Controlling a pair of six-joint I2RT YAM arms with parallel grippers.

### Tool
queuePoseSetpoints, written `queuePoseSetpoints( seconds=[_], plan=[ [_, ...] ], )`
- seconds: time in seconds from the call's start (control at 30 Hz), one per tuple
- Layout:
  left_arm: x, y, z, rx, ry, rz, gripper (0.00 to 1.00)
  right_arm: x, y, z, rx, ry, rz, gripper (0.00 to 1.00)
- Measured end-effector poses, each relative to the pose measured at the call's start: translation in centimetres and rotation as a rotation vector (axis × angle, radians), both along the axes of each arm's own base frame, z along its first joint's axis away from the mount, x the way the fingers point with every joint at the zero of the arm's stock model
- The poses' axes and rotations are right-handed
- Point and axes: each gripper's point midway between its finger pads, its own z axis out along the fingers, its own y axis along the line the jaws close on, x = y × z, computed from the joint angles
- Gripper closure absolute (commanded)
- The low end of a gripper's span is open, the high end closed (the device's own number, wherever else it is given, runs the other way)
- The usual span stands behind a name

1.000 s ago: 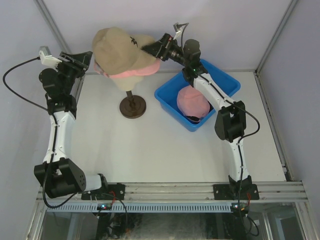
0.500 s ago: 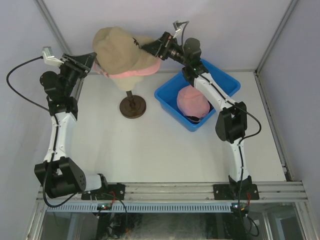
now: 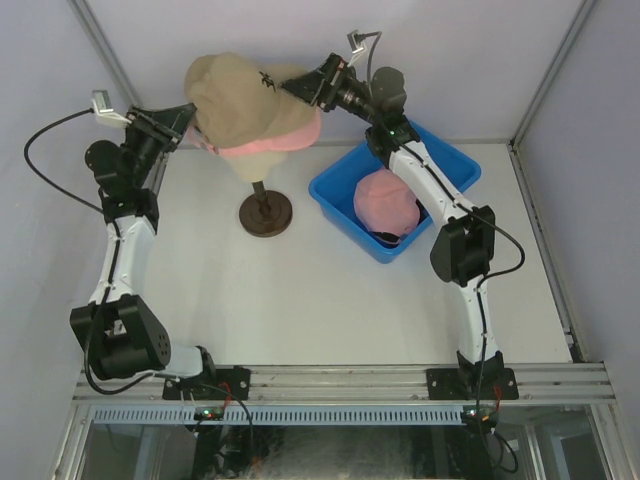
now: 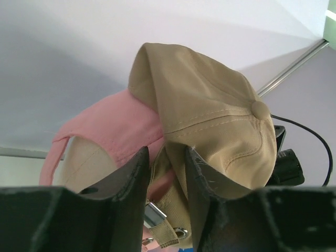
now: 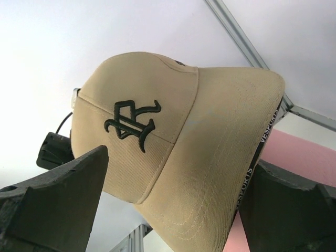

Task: Stack the hats
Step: Stack the hat on the hat.

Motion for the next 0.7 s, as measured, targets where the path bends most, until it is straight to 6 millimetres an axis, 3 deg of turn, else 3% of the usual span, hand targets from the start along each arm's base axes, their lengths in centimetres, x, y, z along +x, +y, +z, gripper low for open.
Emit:
queuePoseSetpoints(
  seconds=[0.1, 0.37, 0.7],
  plan=[
    [0.0, -0.2, 0.6, -0.009, -0.013, -0.016, 0.99, -0.5, 0.1, 1.1, 0.009, -0.021, 0.008, 0.06],
    [0.0, -0.2, 3.1, -0.004, -0.068, -0.021, 1.0, -1.4, 0.6, 2.6, 0.025, -0.055, 0.025, 0.06],
    [-0.9, 1.4, 2.8, 0.022, 0.001, 0.123, 1.0, -0.9, 0.7, 1.9, 0.019, -0.04, 0.02, 0.06]
  ],
)
